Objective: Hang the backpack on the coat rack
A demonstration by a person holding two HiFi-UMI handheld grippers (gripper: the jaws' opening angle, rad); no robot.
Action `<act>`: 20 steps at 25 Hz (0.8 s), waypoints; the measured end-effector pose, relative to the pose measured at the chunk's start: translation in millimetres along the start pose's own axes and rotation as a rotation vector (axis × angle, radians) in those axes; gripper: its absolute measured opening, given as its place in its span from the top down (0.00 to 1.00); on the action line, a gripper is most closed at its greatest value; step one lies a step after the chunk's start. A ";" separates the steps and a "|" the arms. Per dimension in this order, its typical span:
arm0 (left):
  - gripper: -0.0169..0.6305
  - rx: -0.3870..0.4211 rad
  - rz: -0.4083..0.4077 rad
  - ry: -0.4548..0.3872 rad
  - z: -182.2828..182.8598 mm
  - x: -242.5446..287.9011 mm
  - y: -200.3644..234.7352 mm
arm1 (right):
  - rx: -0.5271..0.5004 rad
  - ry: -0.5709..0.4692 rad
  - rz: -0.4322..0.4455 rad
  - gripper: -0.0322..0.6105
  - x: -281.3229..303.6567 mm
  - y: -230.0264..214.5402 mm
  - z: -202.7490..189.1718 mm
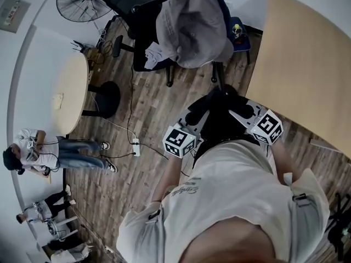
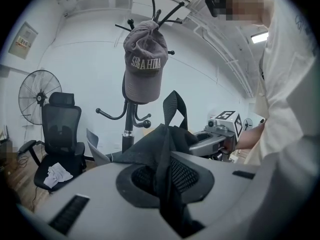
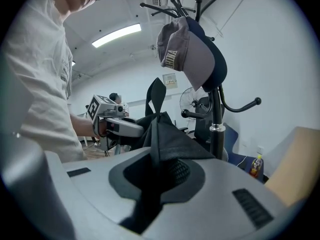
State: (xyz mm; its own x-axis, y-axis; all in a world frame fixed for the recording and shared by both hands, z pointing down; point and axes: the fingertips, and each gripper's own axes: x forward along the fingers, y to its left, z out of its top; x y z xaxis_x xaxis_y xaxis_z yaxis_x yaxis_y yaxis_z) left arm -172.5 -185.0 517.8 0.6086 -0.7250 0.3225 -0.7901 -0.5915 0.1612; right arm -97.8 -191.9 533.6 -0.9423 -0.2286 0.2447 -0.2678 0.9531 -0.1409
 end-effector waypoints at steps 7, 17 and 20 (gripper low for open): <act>0.89 -0.013 -0.070 0.034 1.7 21.7 19.7 | 0.032 0.023 -0.072 0.90 9.0 -24.3 -2.5; 0.89 -0.002 -0.175 0.112 -11.4 26.9 41.6 | 0.110 0.052 -0.161 0.90 27.4 -26.2 -17.0; 0.89 0.008 -0.192 0.122 -14.3 32.1 47.2 | 0.122 0.049 -0.177 0.90 31.1 -31.2 -21.8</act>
State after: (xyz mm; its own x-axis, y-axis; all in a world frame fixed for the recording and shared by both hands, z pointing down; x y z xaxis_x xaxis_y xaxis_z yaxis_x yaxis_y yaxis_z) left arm -191.3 -231.1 549.0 0.7341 -0.5506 0.3974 -0.6594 -0.7178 0.2235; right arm -114.4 -224.4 566.5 -0.8685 -0.3772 0.3216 -0.4531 0.8673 -0.2063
